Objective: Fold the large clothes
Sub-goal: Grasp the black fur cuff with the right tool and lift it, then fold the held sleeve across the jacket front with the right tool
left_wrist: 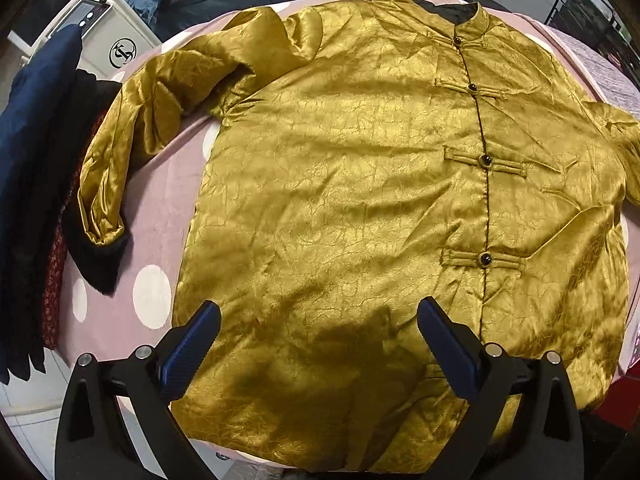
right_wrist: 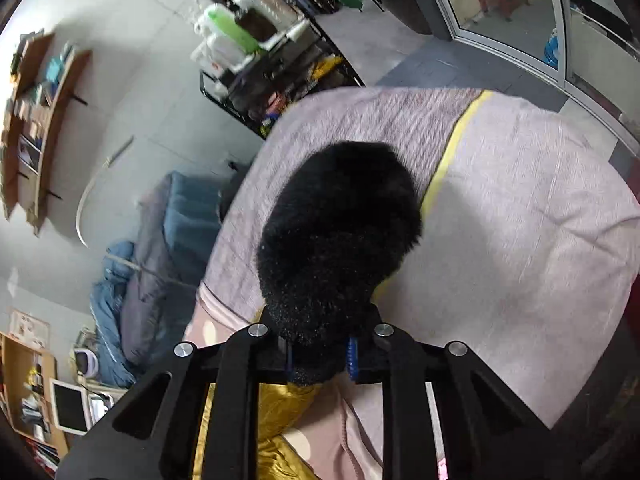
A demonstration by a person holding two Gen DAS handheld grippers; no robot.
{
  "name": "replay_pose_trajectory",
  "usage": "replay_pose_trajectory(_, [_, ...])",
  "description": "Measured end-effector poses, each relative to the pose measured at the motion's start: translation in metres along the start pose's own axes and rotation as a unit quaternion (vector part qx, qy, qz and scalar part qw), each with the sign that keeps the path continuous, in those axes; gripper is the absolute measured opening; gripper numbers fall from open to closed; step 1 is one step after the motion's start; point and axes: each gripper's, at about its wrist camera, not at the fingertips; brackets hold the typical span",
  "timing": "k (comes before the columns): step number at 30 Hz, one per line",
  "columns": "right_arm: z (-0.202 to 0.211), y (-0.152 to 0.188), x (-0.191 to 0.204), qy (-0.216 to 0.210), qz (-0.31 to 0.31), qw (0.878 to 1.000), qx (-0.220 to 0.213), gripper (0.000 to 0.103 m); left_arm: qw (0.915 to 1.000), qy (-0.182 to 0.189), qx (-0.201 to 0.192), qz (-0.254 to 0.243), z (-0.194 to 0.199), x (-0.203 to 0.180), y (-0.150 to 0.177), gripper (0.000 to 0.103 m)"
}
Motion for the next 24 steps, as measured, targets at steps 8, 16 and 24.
replay_pose_trajectory(8, [-0.056, 0.055, 0.115, -0.01, 0.128, 0.991, 0.047, 0.019, 0.9998, -0.004, -0.009, 0.016, -0.006, 0.029, 0.015, 0.097])
replay_pose_trajectory(16, [-0.151, 0.245, 0.308, -0.043, 0.408, 0.893, 0.183, 0.019, 0.9981, -0.005, -0.011, 0.06, -0.018, 0.067, 0.021, 0.097])
replay_pose_trajectory(24, [-0.176, 0.456, 0.377, -0.081, 0.551, 0.776, 0.297, 0.019, 0.9943, -0.007, -0.001, 0.106, -0.023, 0.098, 0.039, 0.096])
Point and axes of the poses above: each gripper's, at about its wrist camera, not at the fingertips, and z roughly against the way its jaws point, x to its left, y to its underside, and after that the axes turned 14 degrees about -y, right-handed
